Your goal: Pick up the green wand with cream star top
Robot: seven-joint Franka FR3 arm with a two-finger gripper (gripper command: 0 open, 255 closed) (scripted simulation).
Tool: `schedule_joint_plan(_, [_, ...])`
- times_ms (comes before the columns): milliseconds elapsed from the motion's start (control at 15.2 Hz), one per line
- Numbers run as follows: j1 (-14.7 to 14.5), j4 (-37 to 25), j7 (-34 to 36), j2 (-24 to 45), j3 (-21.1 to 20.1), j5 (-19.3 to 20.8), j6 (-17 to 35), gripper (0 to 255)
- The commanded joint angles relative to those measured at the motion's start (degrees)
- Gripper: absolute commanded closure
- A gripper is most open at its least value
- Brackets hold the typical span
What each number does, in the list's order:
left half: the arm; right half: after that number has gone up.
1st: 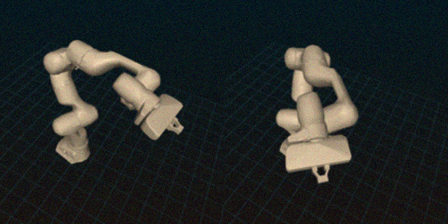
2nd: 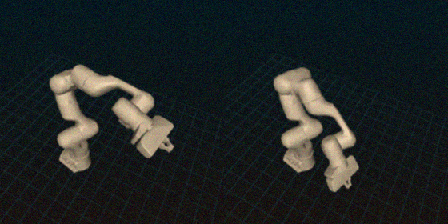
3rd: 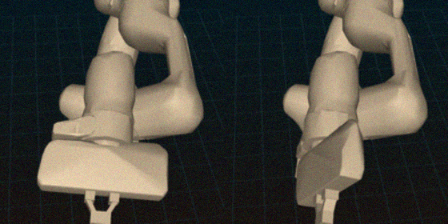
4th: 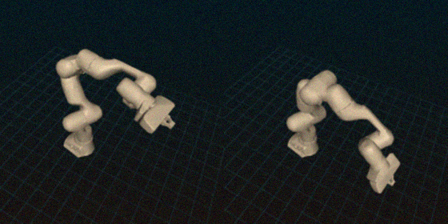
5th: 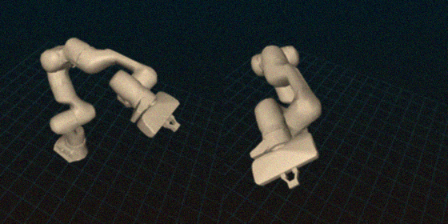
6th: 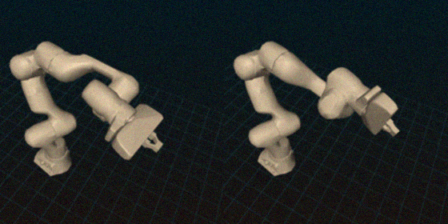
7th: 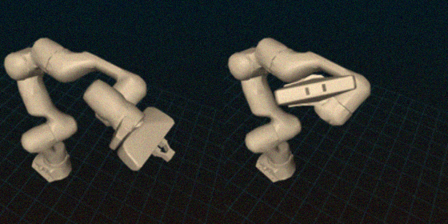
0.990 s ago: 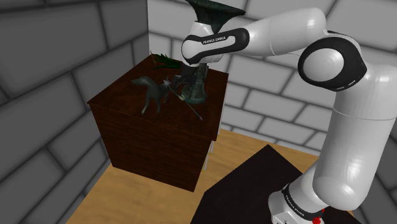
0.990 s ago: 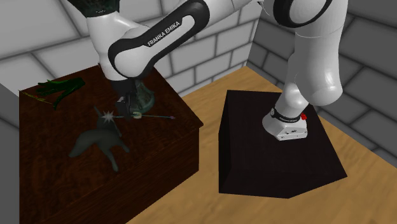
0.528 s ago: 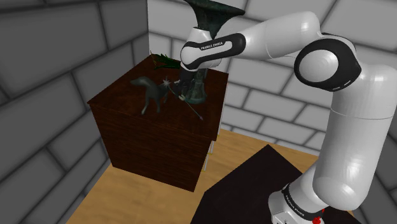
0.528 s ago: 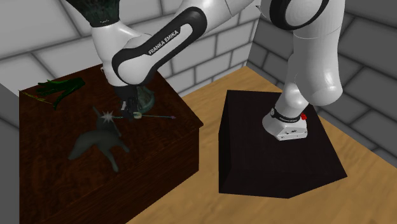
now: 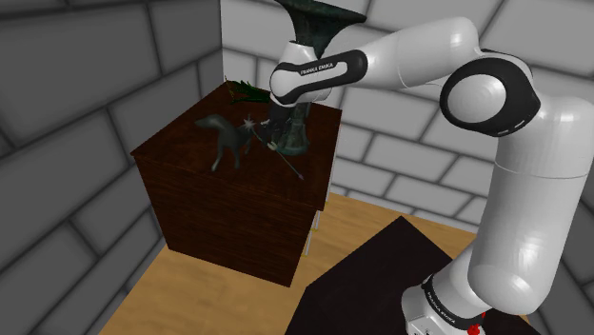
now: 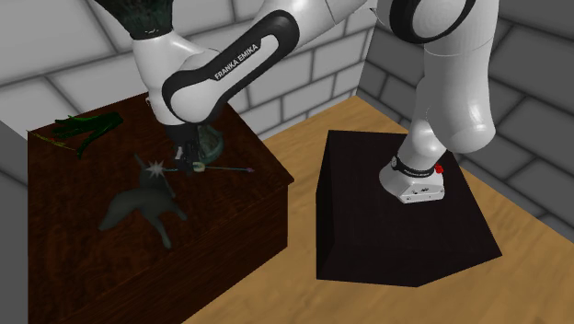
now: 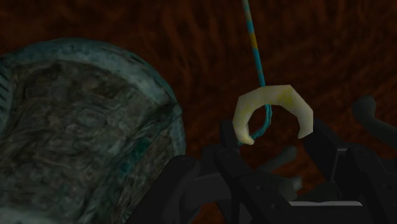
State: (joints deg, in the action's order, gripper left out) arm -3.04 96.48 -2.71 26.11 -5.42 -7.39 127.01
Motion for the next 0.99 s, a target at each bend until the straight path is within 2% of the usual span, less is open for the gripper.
schedule_joint_plan(0, [0.03, -0.23, 0.06, -0.31, 0.02, 0.02, -0.56, 255])
schedule_joint_plan(924, [0.11, -5.67, 1.24, -4.04, 0.07, 0.33, -9.66, 255])
